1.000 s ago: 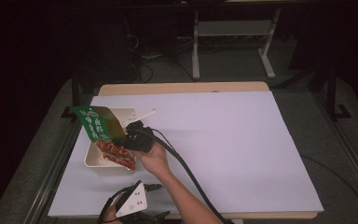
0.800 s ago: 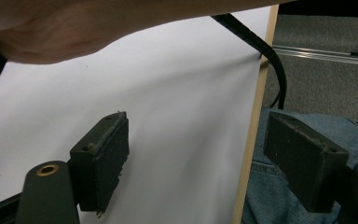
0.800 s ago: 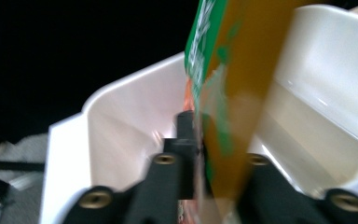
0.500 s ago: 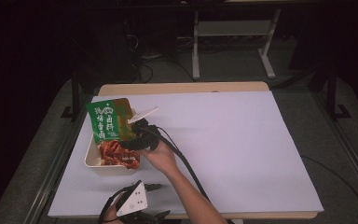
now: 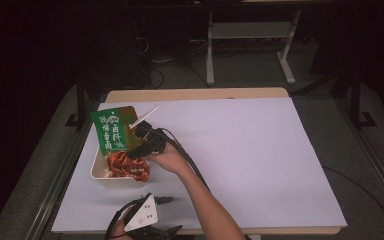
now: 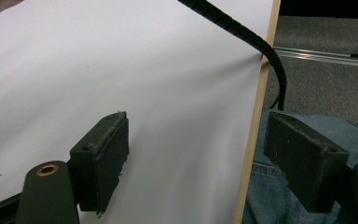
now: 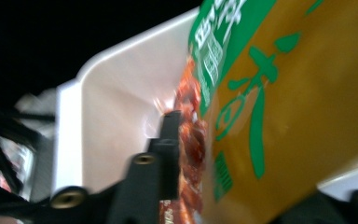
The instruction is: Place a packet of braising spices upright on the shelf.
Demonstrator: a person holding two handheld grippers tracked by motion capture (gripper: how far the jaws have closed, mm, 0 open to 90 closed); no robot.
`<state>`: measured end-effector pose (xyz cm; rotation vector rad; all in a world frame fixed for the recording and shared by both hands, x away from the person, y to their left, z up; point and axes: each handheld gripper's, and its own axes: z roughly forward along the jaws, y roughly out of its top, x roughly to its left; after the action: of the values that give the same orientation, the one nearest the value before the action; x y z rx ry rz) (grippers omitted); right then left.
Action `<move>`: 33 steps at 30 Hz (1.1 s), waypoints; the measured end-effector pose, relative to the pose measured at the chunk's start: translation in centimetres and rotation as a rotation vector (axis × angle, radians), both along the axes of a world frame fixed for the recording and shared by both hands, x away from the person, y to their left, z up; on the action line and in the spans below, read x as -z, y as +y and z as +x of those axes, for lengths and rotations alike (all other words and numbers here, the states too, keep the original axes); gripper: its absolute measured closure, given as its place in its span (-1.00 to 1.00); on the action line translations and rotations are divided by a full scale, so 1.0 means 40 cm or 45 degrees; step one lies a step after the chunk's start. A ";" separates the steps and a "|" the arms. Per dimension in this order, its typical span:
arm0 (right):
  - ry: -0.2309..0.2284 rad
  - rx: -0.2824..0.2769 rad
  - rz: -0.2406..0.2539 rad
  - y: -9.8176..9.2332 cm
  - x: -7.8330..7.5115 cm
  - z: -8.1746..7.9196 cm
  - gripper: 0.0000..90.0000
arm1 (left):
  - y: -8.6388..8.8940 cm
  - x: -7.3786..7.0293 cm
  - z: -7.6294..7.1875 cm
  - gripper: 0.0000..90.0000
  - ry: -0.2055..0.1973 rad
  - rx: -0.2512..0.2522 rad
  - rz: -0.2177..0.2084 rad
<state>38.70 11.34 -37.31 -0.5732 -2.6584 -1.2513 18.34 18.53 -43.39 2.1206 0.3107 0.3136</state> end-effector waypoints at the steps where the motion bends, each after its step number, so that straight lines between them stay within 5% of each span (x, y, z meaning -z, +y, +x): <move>1: -0.032 -0.005 -0.031 0.006 0.002 -0.005 0.84 | 0.000 0.000 0.000 -0.51 0.000 0.001 -0.001; 3: -0.005 -0.015 0.011 0.001 0.001 -0.011 0.97 | 0.001 0.000 0.000 -0.51 -0.001 0.001 0.000; 9: -0.121 0.044 0.134 -0.011 -0.020 -0.074 0.98 | 0.000 -0.002 -0.002 -0.51 -0.007 0.006 -0.007; 12: -0.104 0.088 0.275 -0.029 -0.018 -0.094 0.99 | -0.003 -0.001 -0.004 -0.51 -0.005 0.011 -0.005; 16: -0.086 0.117 0.310 -0.024 -0.005 -0.093 0.99 | -0.004 -0.002 -0.006 -0.51 -0.005 0.023 -0.005; 27: -0.097 0.134 0.283 -0.023 0.045 -0.079 0.98 | 0.002 -0.004 -0.007 -0.51 -0.011 0.021 -0.010; 33: -0.157 0.102 0.211 -0.018 0.060 -0.089 0.98 | 0.002 -0.005 -0.007 -0.51 -0.011 0.020 -0.007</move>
<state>35.15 10.63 -39.70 -0.6003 -2.6173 -1.5600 18.08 18.62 -43.20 2.1148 0.2895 0.3122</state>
